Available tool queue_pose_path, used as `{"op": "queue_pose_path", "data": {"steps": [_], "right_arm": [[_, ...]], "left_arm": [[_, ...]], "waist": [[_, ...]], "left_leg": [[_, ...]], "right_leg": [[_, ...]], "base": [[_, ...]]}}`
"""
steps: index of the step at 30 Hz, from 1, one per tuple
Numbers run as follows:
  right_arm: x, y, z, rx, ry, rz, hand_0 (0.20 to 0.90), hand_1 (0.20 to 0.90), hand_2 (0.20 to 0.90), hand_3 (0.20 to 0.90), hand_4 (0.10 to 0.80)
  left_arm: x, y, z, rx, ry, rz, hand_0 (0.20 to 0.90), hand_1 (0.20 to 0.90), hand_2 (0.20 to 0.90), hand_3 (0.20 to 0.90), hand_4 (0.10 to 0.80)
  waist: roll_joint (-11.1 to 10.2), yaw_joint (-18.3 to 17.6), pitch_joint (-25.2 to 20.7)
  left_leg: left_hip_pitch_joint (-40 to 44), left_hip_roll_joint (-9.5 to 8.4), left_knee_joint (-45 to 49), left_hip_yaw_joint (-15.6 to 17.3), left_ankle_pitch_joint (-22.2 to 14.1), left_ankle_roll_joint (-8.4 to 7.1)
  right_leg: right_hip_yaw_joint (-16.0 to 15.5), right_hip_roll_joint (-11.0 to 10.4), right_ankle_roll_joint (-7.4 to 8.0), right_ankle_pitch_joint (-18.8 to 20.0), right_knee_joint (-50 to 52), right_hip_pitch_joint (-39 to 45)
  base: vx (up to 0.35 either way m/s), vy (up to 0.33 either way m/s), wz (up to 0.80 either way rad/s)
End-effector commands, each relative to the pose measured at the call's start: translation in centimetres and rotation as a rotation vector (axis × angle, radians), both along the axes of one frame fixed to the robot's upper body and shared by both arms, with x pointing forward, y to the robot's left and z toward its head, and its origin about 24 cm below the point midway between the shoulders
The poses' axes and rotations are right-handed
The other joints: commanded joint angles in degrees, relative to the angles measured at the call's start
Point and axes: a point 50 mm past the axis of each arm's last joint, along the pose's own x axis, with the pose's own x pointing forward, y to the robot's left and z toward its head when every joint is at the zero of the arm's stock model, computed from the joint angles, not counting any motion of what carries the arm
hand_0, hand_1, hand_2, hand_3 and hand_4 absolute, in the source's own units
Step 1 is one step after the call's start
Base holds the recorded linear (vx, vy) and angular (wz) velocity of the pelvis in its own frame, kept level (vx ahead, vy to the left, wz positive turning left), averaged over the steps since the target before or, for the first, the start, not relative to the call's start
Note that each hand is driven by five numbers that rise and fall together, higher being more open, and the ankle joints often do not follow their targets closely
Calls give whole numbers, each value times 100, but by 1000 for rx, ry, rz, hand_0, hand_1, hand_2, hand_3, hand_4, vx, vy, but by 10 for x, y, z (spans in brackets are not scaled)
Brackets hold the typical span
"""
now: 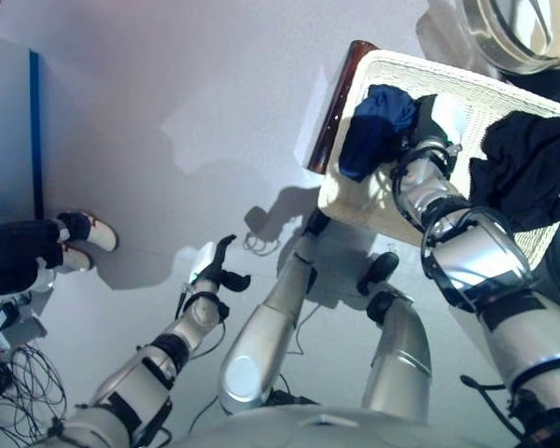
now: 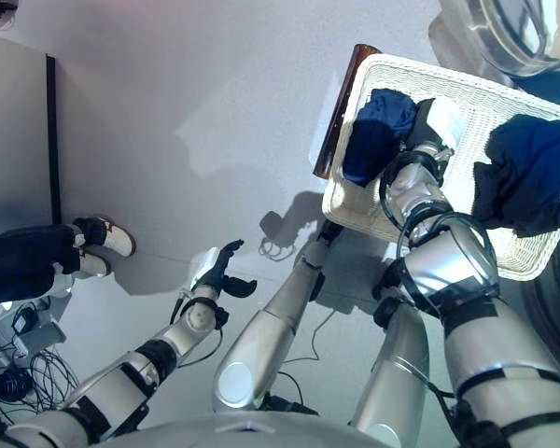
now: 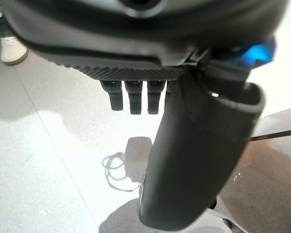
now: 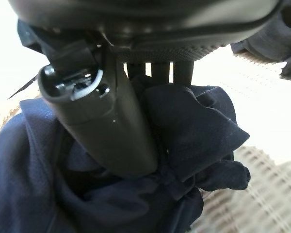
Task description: Pick up the clothes and place them into the washing machine
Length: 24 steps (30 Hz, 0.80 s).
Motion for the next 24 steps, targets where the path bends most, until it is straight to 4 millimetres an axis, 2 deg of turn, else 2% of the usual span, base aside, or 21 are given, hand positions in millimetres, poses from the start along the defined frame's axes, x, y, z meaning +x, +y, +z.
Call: {"op": "queue_pose_path", "data": {"steps": [1, 2, 3, 6, 9, 11, 16, 19, 21, 22, 23, 24], "right_arm": [[-1, 3, -8, 45, 11, 11, 300, 300, 300, 300, 400], [-2, 5, -12, 66, 11, 13, 300, 300, 300, 300, 400], [-2, 7, -13, 105, 2, 15, 300, 300, 300, 300, 400], [-3, 21, -21, 276, -40, 48, 300, 300, 300, 300, 400], [-7, 43, -37, 469, -59, 113, 300, 300, 300, 300, 400], [-14, 55, -55, 648, -53, 140, 300, 300, 300, 300, 400], [-44, 78, -104, 1064, -47, 175, 300, 300, 300, 300, 400], [-63, 86, -126, 1274, -53, 171, 300, 300, 300, 300, 400], [-69, 90, -133, 1300, -33, 186, 300, 300, 300, 300, 400], [-82, 90, -146, 1395, -35, 167, 300, 300, 300, 300, 400], [-82, 90, -146, 1395, -35, 167, 300, 300, 300, 300, 400], [-93, 87, -158, 1481, -46, 133, 300, 300, 300, 300, 400]], "left_arm": [[-8, 17, -6, 64, 7, 46, 900, 900, 900, 900, 800], [-9, 18, -7, 68, 14, 48, 900, 900, 900, 900, 800], [-10, 19, -9, 70, 20, 53, 900, 900, 900, 900, 800], [-17, 25, -14, 76, 48, 82, 900, 900, 900, 900, 800], [-28, 32, -22, 82, 90, 106, 900, 900, 900, 900, 800], [-35, 35, -27, 75, 119, 124, 900, 900, 900, 900, 800], [-60, 42, -42, 50, 216, 152, 900, 900, 900, 900, 800], [-81, 45, -53, 23, 291, 181, 900, 900, 900, 900, 800], [-86, 46, -56, 11, 311, 192, 900, 900, 900, 900, 800], [-98, 46, -62, -15, 359, 211, 900, 900, 900, 900, 800], [-98, 46, -62, -15, 359, 211, 900, 900, 900, 900, 800], [-111, 46, -68, -24, 407, 219, 900, 900, 900, 900, 800]], "waist": [[297, 48, 256], [278, 17, 250], [331, 34, 210], [219, -94, 155], [56, -273, 24], [-52, -396, -83], [-342, -693, -407], [-463, -834, -658], [-489, -864, -755], [-528, -956, -954], [-527, -954, -956], [-555, -1033, -1180]], "left_leg": [[-52, -476, -56, 472, -86, 132], [20, -448, -117, 506, -66, 149], [42, -370, -245, 526, 123, 166], [253, -293, -389, 667, 152, 214], [592, -187, -646, 846, 181, 252], [857, -100, -830, 983, 180, 271], [1591, 104, -1034, 1263, 27, 354], [2001, 189, -1084, 1413, -106, 436], [2116, 212, -1109, 1457, -141, 457], [2422, 267, -1244, 1562, -189, 479], [2421, 268, -1246, 1563, -187, 478], [2688, 283, -1421, 1610, -212, 486]], "right_leg": [[541, 147, 82, -342, -382, 1229], [585, 153, 96, -295, -447, 1270], [588, 230, 92, -100, -544, 1246], [755, 276, 148, 34, -736, 1369], [935, 315, 241, 233, -1101, 1616], [1018, 324, 320, 379, -1418, 1838], [1167, 313, 475, 608, -1939, 2406], [1223, 272, 548, 712, -2086, 2657], [1233, 243, 576, 742, -2111, 2716], [1172, 135, 648, 799, -2205, 2895], [1173, 136, 648, 802, -2209, 2895], [1063, 35, 697, 834, -2310, 3091]], "base": [[7, 43, -6], [-73, 104, -5], [-76, 109, -4], [-15, 100, -23], [25, 99, -48], [59, 100, -54], [95, 72, -55], [113, 81, -59], [100, 69, -49], [82, 45, -52], [170, 71, -59], [114, 42, -60]]}}
